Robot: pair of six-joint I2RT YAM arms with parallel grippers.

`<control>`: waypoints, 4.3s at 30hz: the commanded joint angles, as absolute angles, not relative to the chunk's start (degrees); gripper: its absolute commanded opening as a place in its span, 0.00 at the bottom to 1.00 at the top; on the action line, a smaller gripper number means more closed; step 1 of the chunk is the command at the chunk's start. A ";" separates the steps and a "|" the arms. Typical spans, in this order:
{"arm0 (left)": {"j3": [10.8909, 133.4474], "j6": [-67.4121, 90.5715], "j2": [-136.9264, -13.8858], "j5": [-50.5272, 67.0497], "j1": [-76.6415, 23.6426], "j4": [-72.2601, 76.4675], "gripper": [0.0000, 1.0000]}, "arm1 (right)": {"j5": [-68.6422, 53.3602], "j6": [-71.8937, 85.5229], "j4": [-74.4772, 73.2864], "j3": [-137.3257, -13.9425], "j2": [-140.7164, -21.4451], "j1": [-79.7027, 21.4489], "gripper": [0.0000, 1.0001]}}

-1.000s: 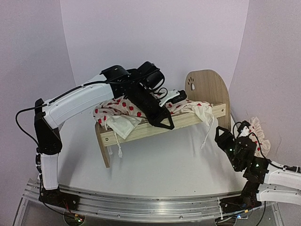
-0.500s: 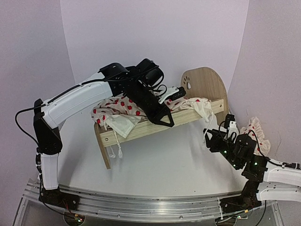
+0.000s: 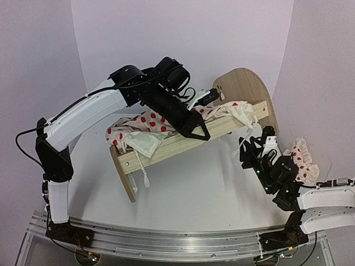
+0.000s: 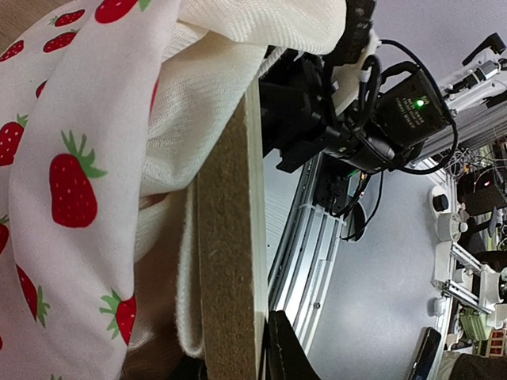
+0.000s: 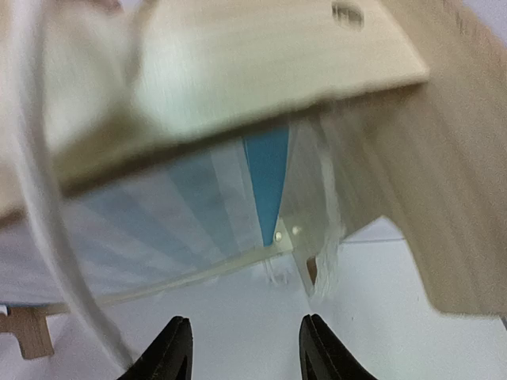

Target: Set up the pet bed

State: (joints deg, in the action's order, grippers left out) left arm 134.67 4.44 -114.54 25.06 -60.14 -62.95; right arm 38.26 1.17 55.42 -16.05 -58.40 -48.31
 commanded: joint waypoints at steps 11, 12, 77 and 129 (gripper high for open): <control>144.00 5.53 -106.37 27.68 -60.47 -38.36 0.00 | 44.44 -16.30 67.85 -20.03 -57.34 -48.57 0.52; 143.68 5.70 -106.25 27.80 -60.47 -38.38 0.00 | 44.93 -16.59 67.85 -20.13 -57.92 -48.60 0.53; 141.58 6.00 -104.41 29.90 -60.48 -36.96 0.00 | 44.80 -9.78 68.61 -21.57 -73.75 -38.67 0.00; 140.37 6.33 -103.89 31.21 -60.46 -36.47 0.00 | 54.35 -5.70 78.08 -30.07 -87.34 -38.72 0.48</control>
State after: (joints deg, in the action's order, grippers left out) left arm 135.00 16.80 -114.50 28.59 -59.49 -59.41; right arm 48.46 -4.31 73.65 -26.69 -85.10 -39.66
